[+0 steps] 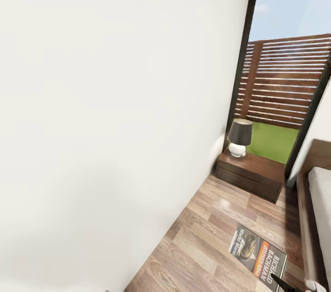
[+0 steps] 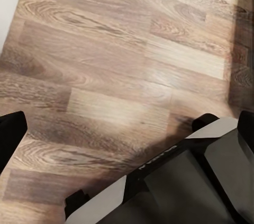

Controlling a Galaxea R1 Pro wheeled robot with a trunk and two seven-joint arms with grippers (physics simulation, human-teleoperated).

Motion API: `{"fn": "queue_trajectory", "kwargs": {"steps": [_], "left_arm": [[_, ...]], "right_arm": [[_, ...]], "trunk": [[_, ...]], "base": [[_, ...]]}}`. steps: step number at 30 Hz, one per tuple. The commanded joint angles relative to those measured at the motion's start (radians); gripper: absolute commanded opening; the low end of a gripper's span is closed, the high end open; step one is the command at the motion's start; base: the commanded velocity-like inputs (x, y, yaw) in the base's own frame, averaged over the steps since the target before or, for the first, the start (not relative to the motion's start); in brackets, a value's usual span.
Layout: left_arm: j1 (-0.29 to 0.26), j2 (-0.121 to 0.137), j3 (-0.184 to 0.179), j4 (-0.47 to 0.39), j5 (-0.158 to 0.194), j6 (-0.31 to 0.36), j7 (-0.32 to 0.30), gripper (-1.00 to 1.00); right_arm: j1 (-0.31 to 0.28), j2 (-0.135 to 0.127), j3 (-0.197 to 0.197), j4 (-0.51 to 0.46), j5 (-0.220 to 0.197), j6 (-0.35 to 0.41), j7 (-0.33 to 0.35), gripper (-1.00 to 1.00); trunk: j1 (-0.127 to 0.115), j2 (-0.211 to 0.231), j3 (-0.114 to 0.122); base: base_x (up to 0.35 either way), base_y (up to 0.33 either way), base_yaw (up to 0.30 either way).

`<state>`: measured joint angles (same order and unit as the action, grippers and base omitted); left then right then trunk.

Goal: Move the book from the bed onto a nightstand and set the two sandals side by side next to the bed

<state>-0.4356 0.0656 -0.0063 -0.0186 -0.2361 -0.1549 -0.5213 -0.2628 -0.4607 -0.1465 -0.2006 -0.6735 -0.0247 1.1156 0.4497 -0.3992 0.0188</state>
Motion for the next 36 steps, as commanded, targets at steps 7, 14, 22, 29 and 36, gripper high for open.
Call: {"fn": "queue_trajectory", "kwargs": {"steps": [7,14,22,29,36], "left_arm": [[0.000,0.000,-0.001,0.000,-0.008,-0.008,0.000,1.00],[0.000,0.000,-0.001,0.000,-0.008,-0.008,0.000,1.00],[0.000,0.000,-0.001,0.000,-0.008,-0.008,0.000,1.00],[0.000,0.000,-0.001,0.000,-0.008,-0.008,0.000,1.00],[0.000,0.000,-0.001,0.000,-0.008,-0.008,0.000,1.00]], "right_arm": [[-0.001,0.000,-0.004,0.001,-0.001,-0.003,0.004,-1.00],[-0.001,0.000,-0.004,0.001,-0.002,-0.003,0.004,-1.00],[-0.001,0.000,-0.004,0.001,-0.003,-0.003,0.004,-1.00],[-0.001,0.000,-0.004,0.001,-0.003,-0.003,0.004,-1.00],[-0.001,0.000,-0.004,0.001,-0.003,-0.003,0.004,-1.00]], "trunk": [[0.000,-0.001,0.000],[0.000,-0.001,0.000],[0.000,-0.001,0.000],[0.000,-0.001,0.000],[0.000,-0.001,0.000]], "base": [[0.005,0.000,-0.241],[0.179,0.000,-0.240],[0.132,0.000,-0.238],[0.159,0.000,-0.235],[0.009,0.000,-0.234]]}}
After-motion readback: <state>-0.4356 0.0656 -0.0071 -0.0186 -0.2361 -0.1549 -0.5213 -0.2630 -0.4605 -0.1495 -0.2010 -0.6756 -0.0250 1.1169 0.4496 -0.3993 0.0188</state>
